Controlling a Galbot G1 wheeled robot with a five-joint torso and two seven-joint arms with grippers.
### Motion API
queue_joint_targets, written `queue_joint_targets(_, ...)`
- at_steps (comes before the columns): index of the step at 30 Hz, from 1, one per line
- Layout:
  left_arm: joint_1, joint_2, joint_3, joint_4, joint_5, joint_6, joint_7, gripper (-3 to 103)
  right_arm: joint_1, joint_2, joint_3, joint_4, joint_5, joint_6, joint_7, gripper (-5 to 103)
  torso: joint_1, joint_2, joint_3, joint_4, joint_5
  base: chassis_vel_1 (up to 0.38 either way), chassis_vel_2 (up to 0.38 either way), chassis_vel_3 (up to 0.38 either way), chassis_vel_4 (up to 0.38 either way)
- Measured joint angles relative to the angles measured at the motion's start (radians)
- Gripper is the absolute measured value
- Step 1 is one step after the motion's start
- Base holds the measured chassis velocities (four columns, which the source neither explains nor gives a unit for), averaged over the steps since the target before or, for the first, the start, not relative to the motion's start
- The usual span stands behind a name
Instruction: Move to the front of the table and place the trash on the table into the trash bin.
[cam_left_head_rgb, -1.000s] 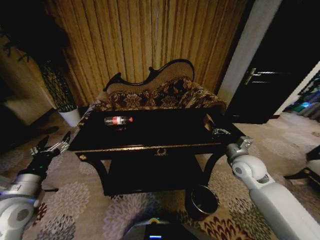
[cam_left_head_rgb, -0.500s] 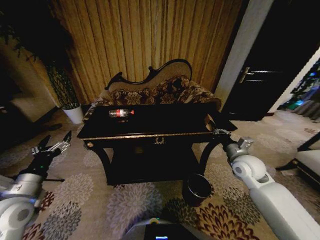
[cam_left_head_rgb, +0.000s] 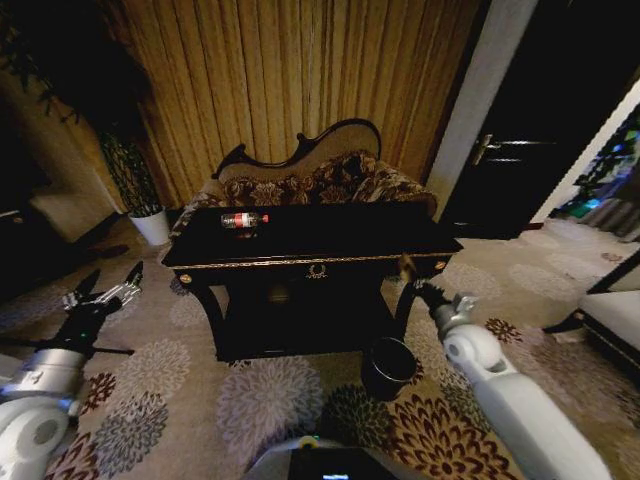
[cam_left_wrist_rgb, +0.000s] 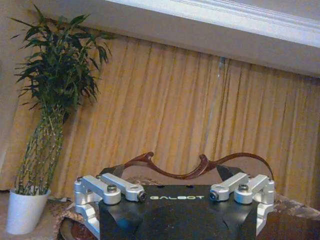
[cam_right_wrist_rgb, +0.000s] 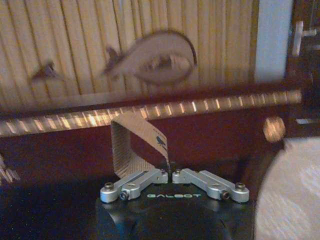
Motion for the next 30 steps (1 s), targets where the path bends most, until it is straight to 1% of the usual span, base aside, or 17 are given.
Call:
queue_joint_targets(1, 0.000, 0.000, 0.000, 0.000, 0.000, 0.000, 0.000, 100, 0.000, 0.000, 0.000, 0.000, 0.000, 0.000, 0.000, 0, 0.000, 0.000, 0.000, 0.0000, 0.0000, 0.000, 0.000, 0.000, 0.000)
queue_joint_targets(3, -0.001, -0.001, 0.000, 0.001, 0.000, 0.000, 0.000, 100, 0.000, 0.010, -0.018, -0.078, -0.035, 0.005, -0.017, 0, 0.000, 0.000, 0.000, 0.0000, -0.0004, 0.000, 0.000, 0.000, 0.000)
queue_joint_targets(5, -0.003, -0.001, 0.000, 0.000, 0.000, -0.001, 0.000, 100, 0.005, 0.023, -0.036, -0.152, -0.067, 0.012, -0.025, 0, -0.001, 0.000, 0.000, 0.0000, 0.0001, 0.000, 0.000, 0.000, 0.000)
queue_joint_targets(6, -0.003, -0.001, 0.000, 0.000, 0.000, -0.001, 0.000, 100, 0.005, 0.023, -0.036, -0.152, -0.067, 0.012, -0.025, 0, -0.001, 0.000, 0.000, 0.0000, 0.0001, 0.000, 0.000, 0.000, 0.000)
queue_joint_targets(9, -0.001, 0.003, -0.004, -0.002, -0.001, -0.003, 0.000, 100, 0.029, 0.049, -0.052, -0.278, -0.113, 0.016, -0.046, 0, -0.001, 0.000, 0.000, -0.0001, -0.0001, 0.000, 0.000, 0.000, 0.000)
queue_joint_targets(11, 0.001, 0.003, -0.006, -0.003, -0.002, -0.003, 0.000, 100, 0.035, 0.055, -0.055, -0.298, -0.117, 0.016, -0.049, 0, -0.001, 0.000, 0.000, -0.0002, 0.0001, 0.000, 0.000, 0.000, 0.000)
queue_joint_targets(13, 0.006, 0.005, -0.012, -0.005, -0.006, -0.004, 0.000, 100, 0.066, 0.076, -0.076, -0.396, -0.144, 0.016, -0.053, 0, -0.001, 0.000, 0.000, 0.0002, -0.0003, 0.000, 0.000, 0.000, 0.000)
queue_joint_targets(14, 0.006, 0.005, -0.012, -0.005, -0.006, -0.004, 0.000, 100, 0.066, 0.076, -0.076, -0.396, -0.144, 0.016, -0.053, 0, -0.001, 0.000, 0.000, 0.0002, -0.0003, 0.000, 0.000, 0.000, 0.000)
queue_joint_targets(18, 0.012, 0.010, -0.020, -0.006, -0.010, -0.006, 0.000, 100, 0.124, 0.108, -0.112, -0.562, -0.227, 0.031, -0.073, 0, -0.001, 0.000, 0.000, -0.0001, -0.0002, 0.000, 0.000, 0.000, 0.000)
queue_joint_targets(19, 0.012, 0.010, -0.020, -0.006, -0.010, -0.006, 0.000, 100, 0.124, 0.108, -0.112, -0.562, -0.227, 0.031, -0.073, 0, -0.001, 0.000, 0.000, -0.0001, -0.0002, 0.000, 0.000, 0.000, 0.000)
queue_joint_targets(21, 0.013, 0.009, -0.021, -0.012, -0.011, -0.007, 0.000, 100, 0.159, 0.135, -0.120, -0.650, -0.277, 0.043, -0.083, 0, -0.001, 0.000, 0.000, 0.0000, 0.0002, 0.000, 0.000, 0.000, 0.000)
queue_joint_targets(23, 0.014, 0.007, -0.021, -0.014, -0.011, -0.007, 0.000, 100, 0.169, 0.144, -0.121, -0.676, -0.293, 0.047, -0.086, 0, -0.001, 0.000, 0.000, 0.0003, 0.0000, 0.000, 0.000, 0.000, 0.000)
queue_joint_targets(27, 0.016, 0.004, -0.022, -0.017, -0.011, -0.007, 0.000, 100, 0.185, 0.171, -0.122, -0.723, -0.320, 0.051, -0.090, 0, -0.001, 0.000, 0.000, 0.0000, -0.0002, 0.000, 0.000, 0.000, 0.000)
queue_joint_targets(30, 0.016, 0.002, -0.021, -0.020, -0.011, -0.007, 0.000, 100, 0.188, 0.189, -0.122, -0.740, -0.347, 0.056, -0.112, 0, -0.001, 0.000, 0.000, 0.0001, -0.0001, 0.000, 0.000, 0.000, 0.000)
